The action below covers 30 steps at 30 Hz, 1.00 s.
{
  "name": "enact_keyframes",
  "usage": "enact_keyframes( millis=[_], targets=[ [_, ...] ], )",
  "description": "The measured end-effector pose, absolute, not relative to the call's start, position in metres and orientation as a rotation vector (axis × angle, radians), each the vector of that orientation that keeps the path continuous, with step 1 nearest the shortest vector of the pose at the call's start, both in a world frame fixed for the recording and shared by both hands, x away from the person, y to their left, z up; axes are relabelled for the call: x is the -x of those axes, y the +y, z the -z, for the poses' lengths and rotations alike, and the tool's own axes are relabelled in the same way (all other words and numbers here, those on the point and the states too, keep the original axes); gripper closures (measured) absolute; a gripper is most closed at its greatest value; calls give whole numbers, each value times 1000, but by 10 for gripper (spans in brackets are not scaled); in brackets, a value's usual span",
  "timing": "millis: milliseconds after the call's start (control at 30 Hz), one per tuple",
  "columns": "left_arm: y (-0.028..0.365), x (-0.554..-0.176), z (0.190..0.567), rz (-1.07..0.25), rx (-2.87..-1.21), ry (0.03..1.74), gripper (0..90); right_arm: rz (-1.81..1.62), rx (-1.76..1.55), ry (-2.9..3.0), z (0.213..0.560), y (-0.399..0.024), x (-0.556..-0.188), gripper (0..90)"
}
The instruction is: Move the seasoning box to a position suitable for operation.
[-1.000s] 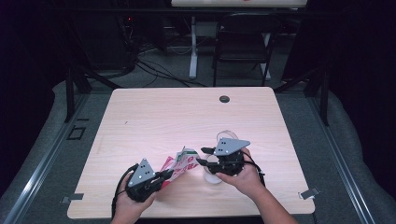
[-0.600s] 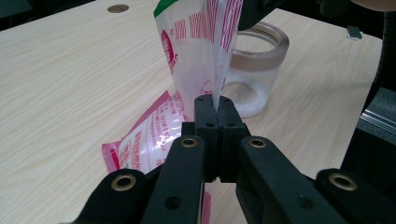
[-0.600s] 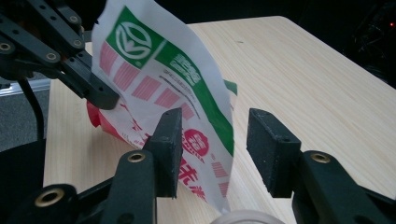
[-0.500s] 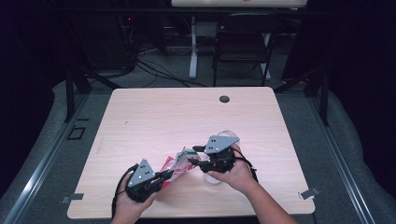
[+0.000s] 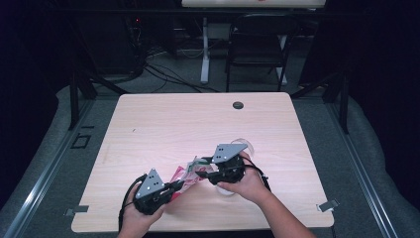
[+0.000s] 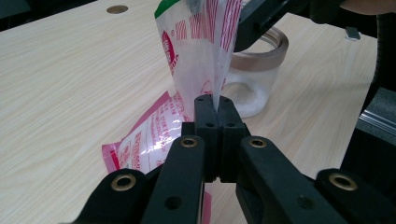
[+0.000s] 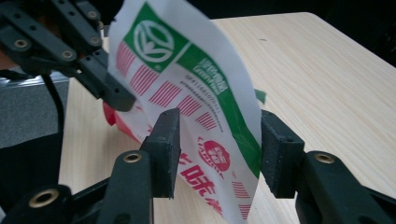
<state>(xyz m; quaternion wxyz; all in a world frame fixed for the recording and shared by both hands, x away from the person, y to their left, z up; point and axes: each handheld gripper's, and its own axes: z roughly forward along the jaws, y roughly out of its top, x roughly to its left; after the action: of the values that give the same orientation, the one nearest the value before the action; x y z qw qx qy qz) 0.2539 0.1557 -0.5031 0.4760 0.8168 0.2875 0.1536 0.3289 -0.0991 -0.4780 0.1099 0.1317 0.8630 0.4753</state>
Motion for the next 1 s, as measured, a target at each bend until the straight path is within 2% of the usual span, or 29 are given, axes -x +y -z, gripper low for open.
enact_keyframes(
  millis=[333,600,1000],
  targets=[
    [157,-255,503,-372,-1987,716,900,-1368,-363,2566,477,-101,-324,774],
    [157,-255,504,-371,-1991,716,900,-1360,-384,2566,477,-102,-325,889],
    [158,-255,504,-371,-1987,716,900,-1363,-438,2561,477,-102,-324,900]
  ],
)
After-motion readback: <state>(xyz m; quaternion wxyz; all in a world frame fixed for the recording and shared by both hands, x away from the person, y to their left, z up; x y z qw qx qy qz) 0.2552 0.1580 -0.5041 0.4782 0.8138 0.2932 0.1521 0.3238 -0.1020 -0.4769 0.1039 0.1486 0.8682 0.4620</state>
